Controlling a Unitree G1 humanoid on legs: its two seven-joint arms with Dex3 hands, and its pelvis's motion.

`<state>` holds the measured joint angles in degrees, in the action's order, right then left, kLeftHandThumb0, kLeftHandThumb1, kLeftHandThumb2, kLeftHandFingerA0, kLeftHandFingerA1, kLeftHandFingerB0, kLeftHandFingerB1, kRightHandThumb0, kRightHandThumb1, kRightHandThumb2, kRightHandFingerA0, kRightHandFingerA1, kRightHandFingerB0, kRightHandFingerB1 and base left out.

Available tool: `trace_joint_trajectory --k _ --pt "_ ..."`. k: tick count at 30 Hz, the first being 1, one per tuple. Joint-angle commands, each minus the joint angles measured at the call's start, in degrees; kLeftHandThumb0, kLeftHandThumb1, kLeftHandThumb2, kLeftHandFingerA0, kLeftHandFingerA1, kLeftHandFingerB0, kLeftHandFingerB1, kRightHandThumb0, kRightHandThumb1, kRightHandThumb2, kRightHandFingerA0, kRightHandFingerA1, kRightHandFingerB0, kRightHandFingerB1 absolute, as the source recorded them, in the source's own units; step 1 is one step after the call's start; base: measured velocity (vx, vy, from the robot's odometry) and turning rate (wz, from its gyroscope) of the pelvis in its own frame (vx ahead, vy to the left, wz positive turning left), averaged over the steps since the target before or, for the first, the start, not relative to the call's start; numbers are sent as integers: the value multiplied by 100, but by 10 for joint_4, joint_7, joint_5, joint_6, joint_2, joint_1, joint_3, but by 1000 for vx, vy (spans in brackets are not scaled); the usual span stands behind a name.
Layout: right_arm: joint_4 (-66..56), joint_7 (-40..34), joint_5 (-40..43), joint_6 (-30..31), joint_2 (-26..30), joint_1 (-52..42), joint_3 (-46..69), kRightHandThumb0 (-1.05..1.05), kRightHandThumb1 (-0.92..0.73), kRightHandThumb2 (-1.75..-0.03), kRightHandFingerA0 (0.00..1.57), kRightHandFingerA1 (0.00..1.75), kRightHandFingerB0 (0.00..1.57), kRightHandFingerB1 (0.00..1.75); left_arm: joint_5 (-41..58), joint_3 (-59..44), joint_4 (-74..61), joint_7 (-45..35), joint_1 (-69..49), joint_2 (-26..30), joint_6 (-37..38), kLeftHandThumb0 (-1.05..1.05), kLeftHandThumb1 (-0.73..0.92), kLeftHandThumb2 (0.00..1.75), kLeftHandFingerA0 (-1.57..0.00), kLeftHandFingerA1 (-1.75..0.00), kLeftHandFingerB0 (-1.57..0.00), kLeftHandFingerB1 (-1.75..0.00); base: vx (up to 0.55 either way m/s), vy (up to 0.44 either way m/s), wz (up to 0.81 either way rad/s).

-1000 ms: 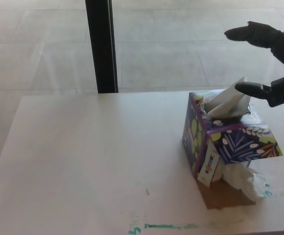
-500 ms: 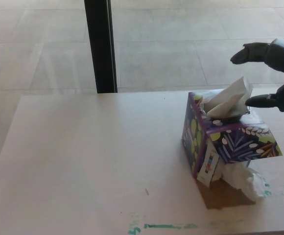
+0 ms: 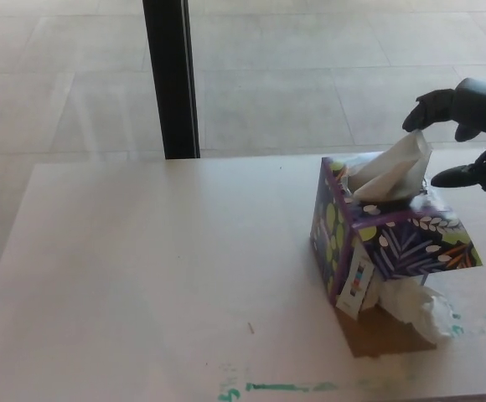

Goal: The robot uses its right hand to pull out a tissue from the tissue box kept in the middle of the desk and put it on the right side

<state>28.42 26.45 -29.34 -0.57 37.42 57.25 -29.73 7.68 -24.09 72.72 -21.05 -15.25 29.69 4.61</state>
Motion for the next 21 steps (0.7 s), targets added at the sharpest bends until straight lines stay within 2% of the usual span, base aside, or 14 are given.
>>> trace_joint_trajectory --k 1,4,5,6,9,10,20,21 --pt "19 -31 -30 -16 -17 8 16 -58 -53 -87 52 68 29 47 5 1 -1 -6 -6 13 11 -83 92 72 -55 -47 -43 -42 0 0 0" --pt "23 -42 -38 -19 -25 6 22 -58 -53 -88 52 69 28 47 6 -1 0 -2 -6 11 12 -83 92 71 -57 -47 -45 -43 0 0 0" --pt "21 -45 -37 -22 -27 4 26 -58 -53 -88 52 68 29 47 6 -1 0 0 -5 10 12 -88 77 88 -55 -53 -43 -48 0 0 0" --pt "22 -51 -41 -24 -29 3 27 -53 -65 -60 55 65 35 34 6 0 0 0 -5 10 13 -82 92 72 -57 -48 -44 -42 0 0 0" --pt "23 -62 -55 -24 -34 0 24 -54 -65 -60 57 72 34 35 6 1 -3 -5 -8 10 12 -83 92 73 -55 -47 -44 -42 0 0 0" --pt "28 -58 -56 -23 -38 1 22 -53 -63 -60 59 65 35 34 8 -1 -3 -5 -8 9 14 -80 92 72 -56 -48 -44 -42 0 0 0" --pt "50 -79 -72 -47 -45 -13 20 -49 -63 -60 61 69 37 35 9 -1 0 0 -4 9 14 -83 92 71 -59 -47 -48 -44 0 0 0" --pt "52 -80 -75 -46 -46 -15 19 -55 -52 -86 60 74 30 48 8 0 0 0 -3 9 13 -84 92 71 -58 -48 -48 -44 0 0 0"
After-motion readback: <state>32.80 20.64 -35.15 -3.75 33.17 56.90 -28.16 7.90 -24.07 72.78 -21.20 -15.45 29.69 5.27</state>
